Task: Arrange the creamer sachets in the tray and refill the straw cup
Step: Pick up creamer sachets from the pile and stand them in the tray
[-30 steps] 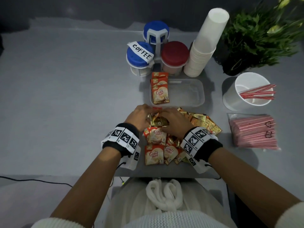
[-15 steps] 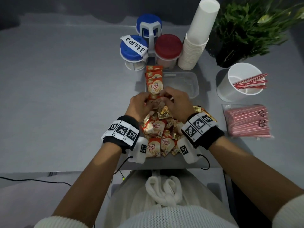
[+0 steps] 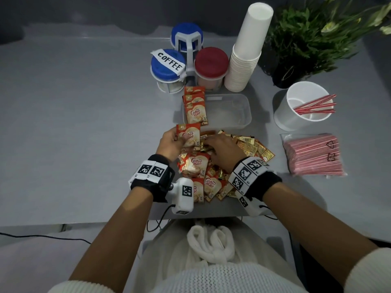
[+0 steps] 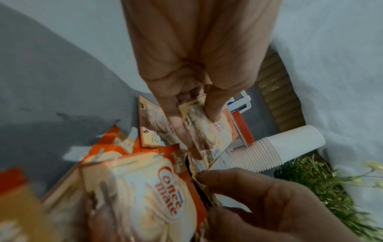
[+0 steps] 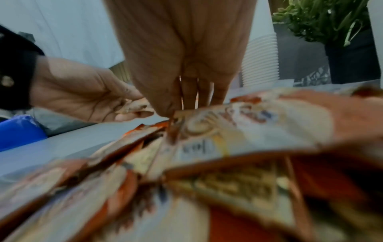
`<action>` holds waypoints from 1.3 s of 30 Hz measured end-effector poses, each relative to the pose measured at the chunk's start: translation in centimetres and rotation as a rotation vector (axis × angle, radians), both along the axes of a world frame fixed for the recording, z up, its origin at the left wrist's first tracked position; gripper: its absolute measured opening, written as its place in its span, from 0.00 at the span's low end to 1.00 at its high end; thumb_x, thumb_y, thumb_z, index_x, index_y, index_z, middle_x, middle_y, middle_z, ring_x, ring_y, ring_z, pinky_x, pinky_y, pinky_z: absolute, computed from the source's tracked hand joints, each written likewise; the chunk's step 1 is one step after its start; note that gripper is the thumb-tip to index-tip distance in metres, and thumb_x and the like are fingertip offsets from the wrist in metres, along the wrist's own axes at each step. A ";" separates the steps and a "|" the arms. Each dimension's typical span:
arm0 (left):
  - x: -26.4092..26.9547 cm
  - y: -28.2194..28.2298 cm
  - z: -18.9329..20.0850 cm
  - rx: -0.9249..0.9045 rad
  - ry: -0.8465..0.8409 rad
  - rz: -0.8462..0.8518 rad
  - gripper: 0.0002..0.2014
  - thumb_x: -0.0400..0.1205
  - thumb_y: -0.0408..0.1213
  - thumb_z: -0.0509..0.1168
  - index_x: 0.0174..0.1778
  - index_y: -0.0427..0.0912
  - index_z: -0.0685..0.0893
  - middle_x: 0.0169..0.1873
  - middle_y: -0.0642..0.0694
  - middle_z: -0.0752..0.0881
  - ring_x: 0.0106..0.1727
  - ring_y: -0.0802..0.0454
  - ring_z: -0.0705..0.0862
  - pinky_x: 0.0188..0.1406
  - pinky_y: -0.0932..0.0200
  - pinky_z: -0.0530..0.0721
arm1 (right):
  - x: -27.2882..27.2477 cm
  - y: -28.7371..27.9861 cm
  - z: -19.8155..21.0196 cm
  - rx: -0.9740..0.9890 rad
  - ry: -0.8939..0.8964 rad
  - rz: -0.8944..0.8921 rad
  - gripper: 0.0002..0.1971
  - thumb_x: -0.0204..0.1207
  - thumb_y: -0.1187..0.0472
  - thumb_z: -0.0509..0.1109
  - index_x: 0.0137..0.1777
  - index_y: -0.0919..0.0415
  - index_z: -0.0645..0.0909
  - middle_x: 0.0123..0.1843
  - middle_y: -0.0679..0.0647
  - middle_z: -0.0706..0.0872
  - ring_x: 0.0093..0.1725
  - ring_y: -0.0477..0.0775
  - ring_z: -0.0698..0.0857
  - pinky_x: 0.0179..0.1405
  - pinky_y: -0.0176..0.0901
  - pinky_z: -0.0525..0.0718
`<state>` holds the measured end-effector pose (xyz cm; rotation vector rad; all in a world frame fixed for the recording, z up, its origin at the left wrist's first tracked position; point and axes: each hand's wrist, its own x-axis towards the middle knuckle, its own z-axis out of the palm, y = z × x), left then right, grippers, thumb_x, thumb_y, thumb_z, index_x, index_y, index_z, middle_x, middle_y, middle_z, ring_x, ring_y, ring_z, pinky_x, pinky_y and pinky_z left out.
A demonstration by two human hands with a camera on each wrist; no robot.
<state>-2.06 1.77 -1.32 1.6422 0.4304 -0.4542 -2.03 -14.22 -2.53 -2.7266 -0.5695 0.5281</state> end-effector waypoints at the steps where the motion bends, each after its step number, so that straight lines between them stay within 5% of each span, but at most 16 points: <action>1: -0.1 -0.1 0.1 -0.004 -0.003 -0.002 0.12 0.83 0.31 0.60 0.63 0.34 0.77 0.60 0.32 0.83 0.61 0.35 0.83 0.63 0.38 0.80 | 0.0 0.0 -0.1 -0.006 -0.023 -0.012 0.16 0.74 0.72 0.61 0.61 0.67 0.80 0.63 0.61 0.82 0.65 0.60 0.76 0.63 0.48 0.73; 7: -0.1 0.0 0.2 -0.024 -0.031 0.020 0.09 0.84 0.30 0.59 0.59 0.37 0.78 0.60 0.31 0.83 0.60 0.35 0.83 0.63 0.38 0.80 | -0.1 -0.2 0.0 0.025 -0.043 0.008 0.10 0.77 0.71 0.59 0.50 0.71 0.81 0.54 0.66 0.84 0.57 0.63 0.79 0.52 0.49 0.73; 11: 0.0 0.0 -0.1 0.000 -0.046 0.082 0.06 0.84 0.31 0.59 0.54 0.41 0.78 0.60 0.31 0.83 0.60 0.34 0.83 0.61 0.37 0.82 | 0.8 -0.9 1.2 0.210 -0.043 -0.144 0.07 0.77 0.69 0.60 0.51 0.68 0.79 0.49 0.67 0.83 0.50 0.64 0.80 0.45 0.48 0.76; 16: 0.3 -0.6 0.1 0.013 -0.057 0.139 0.12 0.85 0.32 0.57 0.64 0.37 0.77 0.60 0.35 0.83 0.59 0.38 0.84 0.56 0.45 0.84 | 1.7 -2.6 3.4 0.394 -0.127 -0.284 0.06 0.77 0.71 0.59 0.50 0.66 0.76 0.45 0.58 0.81 0.51 0.60 0.76 0.44 0.45 0.72; 21: 0.5 -2.5 1.0 0.033 -0.038 -0.030 0.15 0.86 0.34 0.54 0.67 0.35 0.75 0.60 0.35 0.82 0.58 0.37 0.84 0.50 0.45 0.87 | 1.7 -3.1 4.4 0.506 -0.068 -0.323 0.05 0.78 0.70 0.61 0.50 0.68 0.78 0.42 0.52 0.79 0.44 0.48 0.77 0.38 0.23 0.70; 25: 0.3 -4.2 1.9 -0.071 0.031 -0.109 0.17 0.87 0.38 0.52 0.69 0.35 0.72 0.63 0.36 0.80 0.60 0.38 0.82 0.43 0.48 0.89 | 1.4 -3.2 3.3 0.500 -0.087 -0.393 0.04 0.76 0.69 0.65 0.48 0.66 0.81 0.42 0.50 0.80 0.44 0.46 0.78 0.37 0.22 0.69; 30: -0.4 -4.9 1.9 -0.151 0.040 -0.214 0.09 0.82 0.35 0.62 0.58 0.42 0.74 0.49 0.44 0.84 0.46 0.50 0.85 0.40 0.57 0.88 | 1.2 -3.5 2.7 0.558 -0.059 -0.501 0.02 0.73 0.70 0.69 0.43 0.66 0.83 0.39 0.49 0.81 0.37 0.42 0.77 0.35 0.19 0.71; 34: -0.7 -5.7 1.0 -0.121 0.017 -0.191 0.15 0.83 0.29 0.60 0.65 0.36 0.72 0.44 0.46 0.82 0.40 0.54 0.83 0.30 0.66 0.86 | 0.7 -4.3 2.6 0.609 -0.001 -0.554 0.04 0.73 0.71 0.68 0.43 0.63 0.82 0.36 0.48 0.80 0.34 0.44 0.78 0.36 0.28 0.76; 39: -0.5 -5.6 -0.6 -0.063 0.008 -0.134 0.18 0.84 0.29 0.58 0.70 0.33 0.68 0.55 0.37 0.80 0.41 0.53 0.83 0.31 0.65 0.87 | -0.6 -6.5 2.0 0.383 0.112 -0.532 0.13 0.66 0.63 0.78 0.48 0.59 0.79 0.48 0.53 0.79 0.48 0.50 0.77 0.47 0.41 0.75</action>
